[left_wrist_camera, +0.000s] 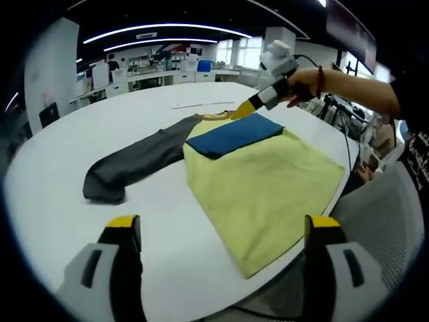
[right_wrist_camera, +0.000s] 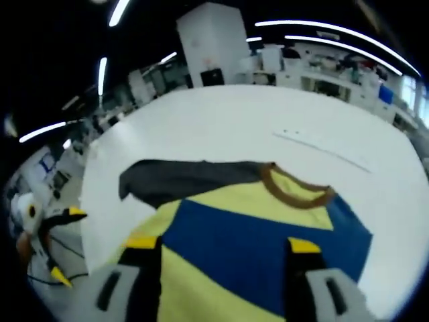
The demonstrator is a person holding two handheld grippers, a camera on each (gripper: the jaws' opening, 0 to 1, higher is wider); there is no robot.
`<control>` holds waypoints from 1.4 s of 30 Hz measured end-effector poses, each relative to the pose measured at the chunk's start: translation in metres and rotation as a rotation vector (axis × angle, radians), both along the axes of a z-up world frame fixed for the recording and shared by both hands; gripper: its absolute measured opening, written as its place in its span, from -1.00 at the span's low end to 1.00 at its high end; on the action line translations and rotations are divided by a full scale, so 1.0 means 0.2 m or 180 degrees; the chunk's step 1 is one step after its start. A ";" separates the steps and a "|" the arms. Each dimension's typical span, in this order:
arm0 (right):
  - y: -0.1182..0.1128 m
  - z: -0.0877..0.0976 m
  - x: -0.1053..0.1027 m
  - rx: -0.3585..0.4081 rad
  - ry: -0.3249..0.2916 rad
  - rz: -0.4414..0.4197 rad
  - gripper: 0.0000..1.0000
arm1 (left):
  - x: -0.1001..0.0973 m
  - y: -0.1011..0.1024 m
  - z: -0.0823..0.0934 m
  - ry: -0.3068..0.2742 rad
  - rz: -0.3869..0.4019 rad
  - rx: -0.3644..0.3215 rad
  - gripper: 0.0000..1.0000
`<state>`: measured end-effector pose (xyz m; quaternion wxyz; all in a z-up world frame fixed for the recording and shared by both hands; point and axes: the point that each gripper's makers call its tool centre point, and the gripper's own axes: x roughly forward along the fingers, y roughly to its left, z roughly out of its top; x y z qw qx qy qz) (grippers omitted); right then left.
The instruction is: Fold the garment on the visible template until the final outline fits inside the template.
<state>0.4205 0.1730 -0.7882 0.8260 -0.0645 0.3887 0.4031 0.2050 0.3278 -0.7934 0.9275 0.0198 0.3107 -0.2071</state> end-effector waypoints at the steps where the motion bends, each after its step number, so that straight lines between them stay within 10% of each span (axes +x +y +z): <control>1: -0.02 0.01 0.00 0.0015 0.0001 -0.0030 0.46 | 0.00 0.00 0.00 0.0003 -0.0001 0.0002 0.98; 26: -0.60 0.00 0.01 -0.0076 -0.0163 -0.0331 0.17 | 0.02 -0.04 0.03 0.0013 -0.0045 0.0036 0.98; 42: -0.92 -0.16 0.01 -0.0345 -0.0204 -0.0508 -0.49 | 0.03 -0.05 0.04 0.0028 -0.0027 0.0086 0.98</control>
